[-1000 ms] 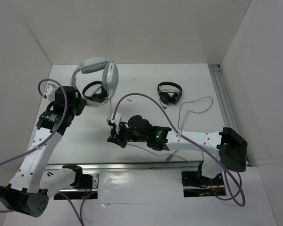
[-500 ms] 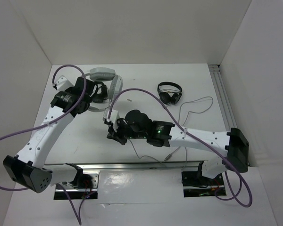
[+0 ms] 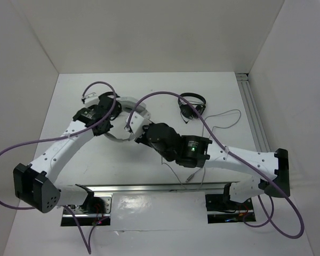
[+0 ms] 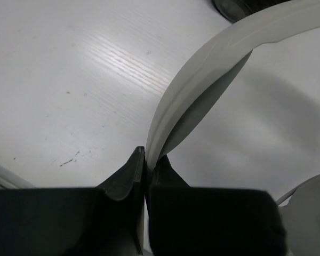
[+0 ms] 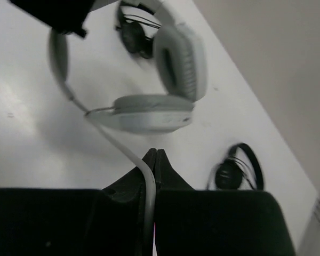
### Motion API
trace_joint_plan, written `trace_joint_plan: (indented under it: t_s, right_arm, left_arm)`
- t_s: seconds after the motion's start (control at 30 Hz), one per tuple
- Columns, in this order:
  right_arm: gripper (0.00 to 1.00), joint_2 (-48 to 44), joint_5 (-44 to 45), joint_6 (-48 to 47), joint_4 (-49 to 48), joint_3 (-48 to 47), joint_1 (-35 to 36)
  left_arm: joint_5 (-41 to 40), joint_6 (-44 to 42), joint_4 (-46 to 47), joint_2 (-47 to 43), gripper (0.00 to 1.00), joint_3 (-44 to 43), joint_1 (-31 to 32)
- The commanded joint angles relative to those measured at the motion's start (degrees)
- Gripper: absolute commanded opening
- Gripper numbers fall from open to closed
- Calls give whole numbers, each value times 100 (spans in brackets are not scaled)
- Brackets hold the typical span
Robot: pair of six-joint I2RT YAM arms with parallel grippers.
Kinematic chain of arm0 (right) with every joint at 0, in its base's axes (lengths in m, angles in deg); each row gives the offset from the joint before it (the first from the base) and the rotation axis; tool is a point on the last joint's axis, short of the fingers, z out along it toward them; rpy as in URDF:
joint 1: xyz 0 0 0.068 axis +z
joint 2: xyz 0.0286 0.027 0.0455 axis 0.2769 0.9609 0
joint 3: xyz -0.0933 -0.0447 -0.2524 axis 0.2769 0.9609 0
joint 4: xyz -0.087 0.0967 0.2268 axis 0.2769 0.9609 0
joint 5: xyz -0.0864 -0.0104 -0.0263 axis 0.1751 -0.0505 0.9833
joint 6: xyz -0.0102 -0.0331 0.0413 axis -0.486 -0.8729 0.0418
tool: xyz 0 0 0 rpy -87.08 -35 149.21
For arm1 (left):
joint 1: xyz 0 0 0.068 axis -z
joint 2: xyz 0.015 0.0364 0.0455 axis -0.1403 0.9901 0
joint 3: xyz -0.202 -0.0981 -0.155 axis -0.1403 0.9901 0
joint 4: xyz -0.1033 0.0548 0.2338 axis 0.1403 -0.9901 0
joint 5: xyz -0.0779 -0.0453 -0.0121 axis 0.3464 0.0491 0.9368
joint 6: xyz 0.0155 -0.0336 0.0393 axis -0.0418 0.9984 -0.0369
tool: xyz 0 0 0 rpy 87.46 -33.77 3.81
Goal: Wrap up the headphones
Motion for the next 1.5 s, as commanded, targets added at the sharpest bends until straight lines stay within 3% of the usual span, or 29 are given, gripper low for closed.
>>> trace_joint_plan:
  t_s: [0.0,0.1,0.2,0.53,0.7,0.77,0.93,0.97,1.03,1.33,1.47]
  right_arm:
    - [3,-548,1907,-1055,-1129,109,82]
    - [3,-601,2618,-1959,-2376,539,82]
    - [8,-715,2622,-2332,-3081,672,-155]
    - [10,-716,486,-1156,-2019,48,-2324]
    - [12,-531,-507,-997,-1737,-294,-3089]
    - [21,-399,-911,-935,-1589,-505,-3266]
    - [21,-74,-1482,-935,-1316,-874,-3443]
    - [20,-74,-1805,-935,-1246,-875,-3495]
    - [0,110,-1958,-813,-1123,-927,-3496]
    - [0,120,-1536,-75,-2308,171,-3732]
    - [0,347,-2299,400,-2309,119,-4496]
  left_arm:
    - [518,-1336,1400,-170,0,311,500]
    - [1071,-2056,1542,-109,0,425,842]
    - [1275,-2340,1613,-56,0,504,1291]
    - [2083,-3253,1490,-942,0,698,1950]
    - [2013,-3509,1174,-1206,0,698,2214]
    - [1821,-3571,1121,-1207,0,751,2372]
    - [1592,-3571,955,-1138,0,681,2759]
    - [1592,-3571,954,-1137,0,680,2812]
    - [1495,-3500,954,-1137,0,567,2874]
    - [1126,-3027,147,-1251,0,-347,2874]
    - [1301,-2973,-57,-1654,0,-637,2927]
